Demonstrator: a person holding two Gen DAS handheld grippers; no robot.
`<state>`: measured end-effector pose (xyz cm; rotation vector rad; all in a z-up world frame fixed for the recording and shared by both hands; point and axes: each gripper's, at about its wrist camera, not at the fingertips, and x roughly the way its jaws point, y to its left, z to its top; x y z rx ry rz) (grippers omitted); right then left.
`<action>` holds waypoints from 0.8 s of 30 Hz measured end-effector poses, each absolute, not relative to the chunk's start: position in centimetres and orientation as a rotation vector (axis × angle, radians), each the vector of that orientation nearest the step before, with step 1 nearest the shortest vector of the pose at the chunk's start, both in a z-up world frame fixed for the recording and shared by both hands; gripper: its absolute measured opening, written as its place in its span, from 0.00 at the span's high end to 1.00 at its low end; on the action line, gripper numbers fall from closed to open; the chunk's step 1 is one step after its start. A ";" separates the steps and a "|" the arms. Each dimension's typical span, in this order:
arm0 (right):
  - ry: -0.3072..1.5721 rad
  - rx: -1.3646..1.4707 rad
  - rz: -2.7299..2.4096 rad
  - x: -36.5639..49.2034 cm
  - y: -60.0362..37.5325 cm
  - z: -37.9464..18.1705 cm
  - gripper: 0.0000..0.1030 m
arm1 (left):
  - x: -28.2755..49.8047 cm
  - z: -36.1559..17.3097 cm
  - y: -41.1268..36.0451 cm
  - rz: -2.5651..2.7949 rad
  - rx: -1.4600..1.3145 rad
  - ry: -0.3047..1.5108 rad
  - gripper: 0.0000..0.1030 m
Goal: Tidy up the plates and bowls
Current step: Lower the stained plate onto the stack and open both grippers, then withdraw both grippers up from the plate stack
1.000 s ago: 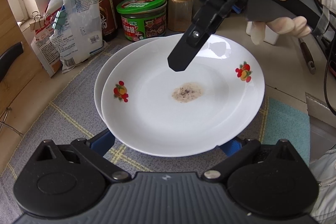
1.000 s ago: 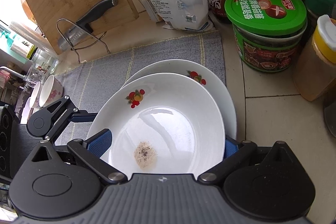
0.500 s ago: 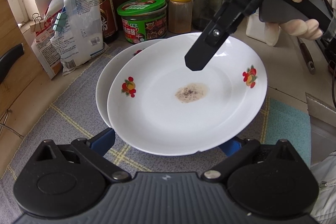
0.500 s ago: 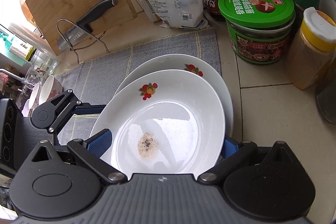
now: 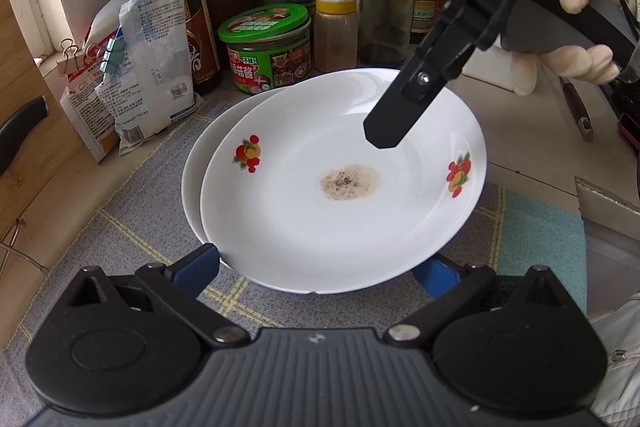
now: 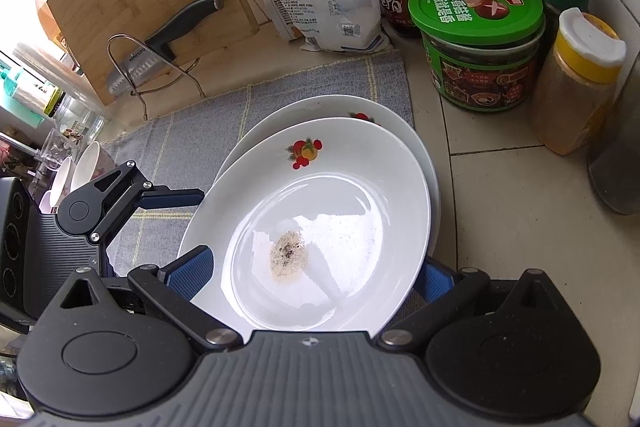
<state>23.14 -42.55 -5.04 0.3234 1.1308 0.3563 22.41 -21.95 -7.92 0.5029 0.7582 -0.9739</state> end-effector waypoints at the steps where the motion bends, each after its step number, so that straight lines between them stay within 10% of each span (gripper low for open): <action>1: 1.131 0.322 0.355 23.1 -42.5 -5.0 0.00 | 22.4 -7.9 -21.9 -0.974 0.501 0.757 0.01; 24: 1.112 0.258 0.345 21.2 -41.2 -5.1 0.00 | 20.8 -5.0 -19.3 -0.886 0.319 0.628 0.01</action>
